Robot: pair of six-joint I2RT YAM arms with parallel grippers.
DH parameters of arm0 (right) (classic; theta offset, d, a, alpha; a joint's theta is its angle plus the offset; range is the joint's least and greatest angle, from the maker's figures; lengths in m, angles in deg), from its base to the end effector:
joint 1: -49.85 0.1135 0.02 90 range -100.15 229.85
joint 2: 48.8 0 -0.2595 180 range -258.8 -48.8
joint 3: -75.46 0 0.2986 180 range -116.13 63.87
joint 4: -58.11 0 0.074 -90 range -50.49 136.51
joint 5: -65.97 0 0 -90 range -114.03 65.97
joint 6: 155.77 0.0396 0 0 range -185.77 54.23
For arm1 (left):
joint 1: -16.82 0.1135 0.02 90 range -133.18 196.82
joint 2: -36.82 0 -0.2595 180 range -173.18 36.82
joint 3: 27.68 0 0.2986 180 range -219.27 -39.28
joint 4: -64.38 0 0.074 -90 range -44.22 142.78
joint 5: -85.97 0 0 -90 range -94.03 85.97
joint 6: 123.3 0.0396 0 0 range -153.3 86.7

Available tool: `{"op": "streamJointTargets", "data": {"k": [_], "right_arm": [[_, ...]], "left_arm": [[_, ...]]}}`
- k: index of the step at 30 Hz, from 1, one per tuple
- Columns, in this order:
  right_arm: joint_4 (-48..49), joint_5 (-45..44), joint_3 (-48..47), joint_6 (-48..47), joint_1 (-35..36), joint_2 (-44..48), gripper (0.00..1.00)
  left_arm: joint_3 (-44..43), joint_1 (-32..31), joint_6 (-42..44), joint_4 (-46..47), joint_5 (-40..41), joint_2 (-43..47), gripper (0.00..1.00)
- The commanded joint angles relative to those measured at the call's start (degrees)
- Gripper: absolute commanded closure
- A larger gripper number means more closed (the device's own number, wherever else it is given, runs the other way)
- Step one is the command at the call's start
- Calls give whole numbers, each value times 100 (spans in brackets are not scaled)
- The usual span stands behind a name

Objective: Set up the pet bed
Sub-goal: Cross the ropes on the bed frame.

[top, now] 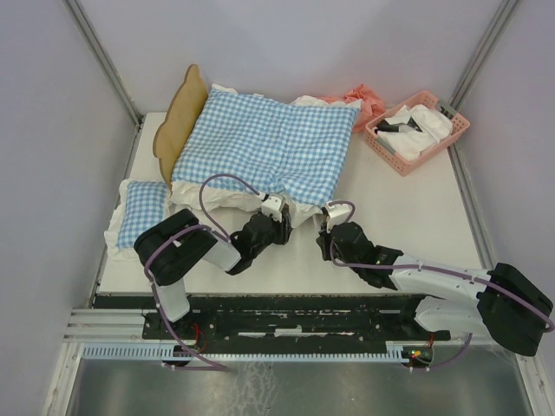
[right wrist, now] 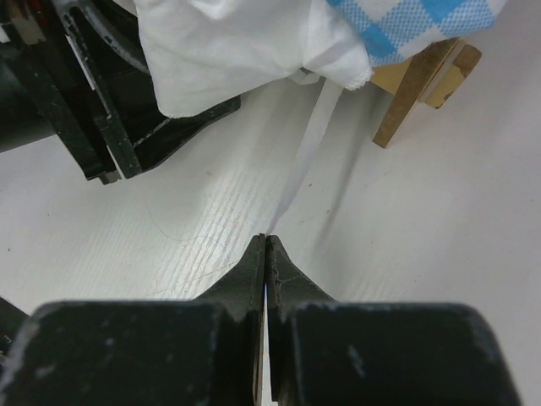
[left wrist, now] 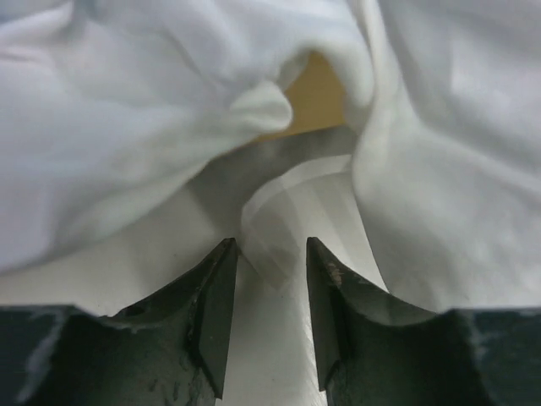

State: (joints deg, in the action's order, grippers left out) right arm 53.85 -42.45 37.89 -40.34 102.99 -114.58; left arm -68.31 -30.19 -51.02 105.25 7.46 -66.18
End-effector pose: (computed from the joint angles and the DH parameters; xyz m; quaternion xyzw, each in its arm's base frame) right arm 0.1725 0.2092 0.1491 -0.1324 0.8586 0.1922 0.4565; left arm 0.2252 -0.2300 0.0605 0.1534 0.8100 -0.2299 0.5173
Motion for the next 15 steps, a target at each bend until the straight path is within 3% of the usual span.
{"op": "streamJointTargets", "data": {"k": [1,4,8,11,15], "right_arm": [[305,-20,-6,38,16,7,98],[338,-26,-13,49,16,31,98],[599,132,29,97,17,23,98],[756,34,20,139,20,-151,98],[703,151,-151,156,20,-353,98]], "left_arm": [[-166,-35,-300,2,567,-129,66],[48,-116,-420,-77,361,71,96],[555,-601,-985,106,14,560,97],[739,-989,-1464,382,-119,649,95],[1000,-988,-1771,419,-68,1209,66]]}}
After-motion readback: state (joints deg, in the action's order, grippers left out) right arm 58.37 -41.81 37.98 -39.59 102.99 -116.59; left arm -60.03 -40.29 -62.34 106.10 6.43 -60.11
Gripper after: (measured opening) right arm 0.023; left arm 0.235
